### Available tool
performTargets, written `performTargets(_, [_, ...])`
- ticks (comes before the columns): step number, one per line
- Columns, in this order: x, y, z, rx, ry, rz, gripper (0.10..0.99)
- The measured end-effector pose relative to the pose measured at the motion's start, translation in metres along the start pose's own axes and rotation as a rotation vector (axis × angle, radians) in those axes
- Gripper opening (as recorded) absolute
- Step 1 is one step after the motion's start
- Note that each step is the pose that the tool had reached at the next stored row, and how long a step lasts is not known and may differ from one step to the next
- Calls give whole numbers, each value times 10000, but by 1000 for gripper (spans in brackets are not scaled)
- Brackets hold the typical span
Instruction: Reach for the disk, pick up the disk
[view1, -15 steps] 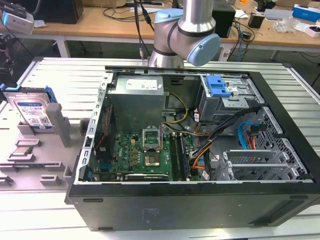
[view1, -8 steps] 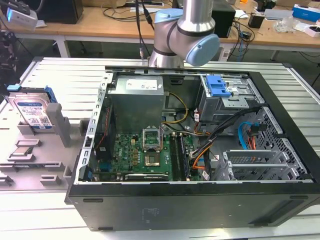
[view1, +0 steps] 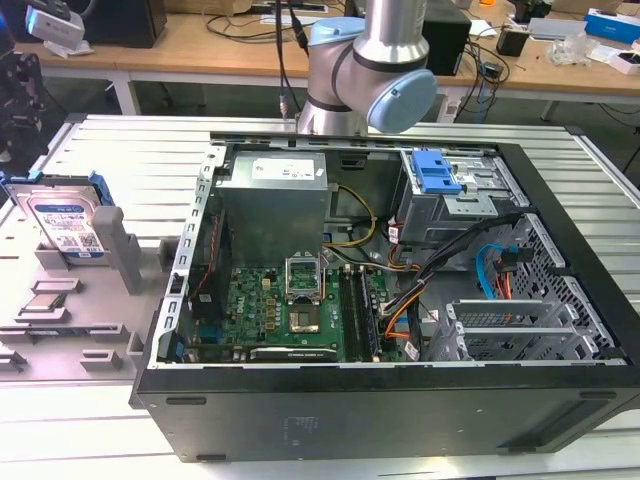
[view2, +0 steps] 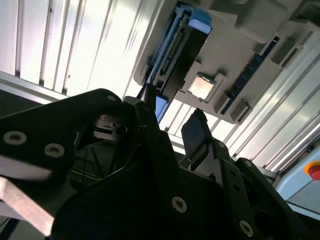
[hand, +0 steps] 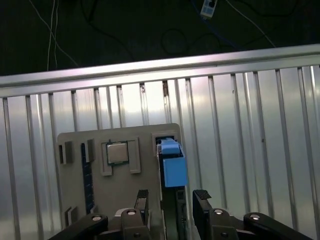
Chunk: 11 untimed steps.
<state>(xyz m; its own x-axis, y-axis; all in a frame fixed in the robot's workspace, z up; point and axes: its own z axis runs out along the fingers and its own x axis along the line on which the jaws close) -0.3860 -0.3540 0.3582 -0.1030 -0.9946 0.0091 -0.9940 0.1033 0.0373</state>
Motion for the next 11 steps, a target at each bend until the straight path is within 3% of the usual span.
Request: performTargets(11, [-17, 0, 50, 0, 1, 0, 482])
